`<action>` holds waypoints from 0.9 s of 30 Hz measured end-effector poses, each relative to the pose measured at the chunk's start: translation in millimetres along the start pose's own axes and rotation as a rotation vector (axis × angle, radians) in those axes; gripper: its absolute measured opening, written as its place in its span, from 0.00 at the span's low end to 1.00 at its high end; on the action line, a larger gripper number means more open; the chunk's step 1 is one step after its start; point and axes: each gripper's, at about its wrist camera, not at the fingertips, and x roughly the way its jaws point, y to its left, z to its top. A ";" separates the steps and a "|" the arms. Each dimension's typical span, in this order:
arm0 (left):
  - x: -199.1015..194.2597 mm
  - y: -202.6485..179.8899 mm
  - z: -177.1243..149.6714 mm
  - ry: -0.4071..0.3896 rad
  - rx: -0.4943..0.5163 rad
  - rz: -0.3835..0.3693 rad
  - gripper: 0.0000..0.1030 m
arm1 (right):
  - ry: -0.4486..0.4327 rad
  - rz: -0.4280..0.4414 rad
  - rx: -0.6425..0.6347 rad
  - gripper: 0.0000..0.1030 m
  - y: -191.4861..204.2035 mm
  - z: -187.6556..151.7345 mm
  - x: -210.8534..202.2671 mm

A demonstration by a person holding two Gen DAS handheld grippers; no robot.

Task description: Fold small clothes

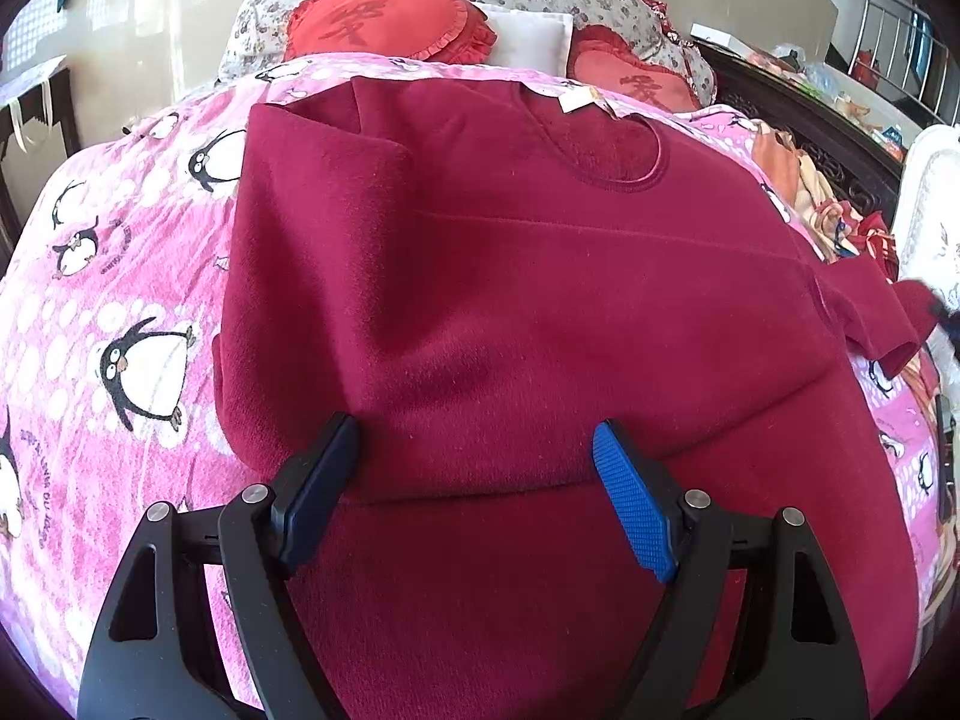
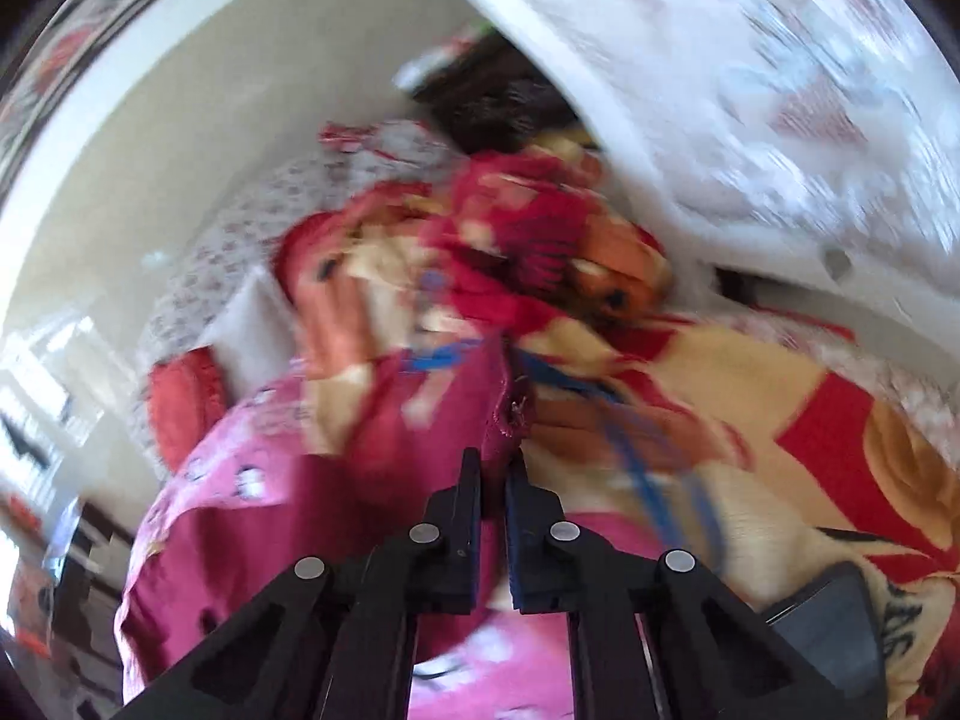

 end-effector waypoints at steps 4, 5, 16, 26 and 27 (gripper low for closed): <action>-1.3 2.2 -0.4 -0.002 -0.008 -0.009 0.79 | -0.041 0.206 -0.104 0.06 93.6 2.6 -15.6; -1.6 2.4 -0.4 -0.002 -0.009 -0.010 0.79 | -0.038 0.260 -0.120 0.06 115.0 0.3 -15.2; -6.8 10.1 -1.4 -0.014 -0.054 -0.056 0.79 | 0.244 0.704 -0.332 0.06 378.1 -138.2 54.3; -11.2 17.8 -1.6 -0.023 -0.100 -0.102 0.79 | 0.517 0.614 -0.439 0.18 418.2 -212.3 141.8; -11.3 17.6 -1.4 -0.022 -0.099 -0.101 0.79 | 0.546 0.600 -0.421 0.38 414.4 -216.2 145.3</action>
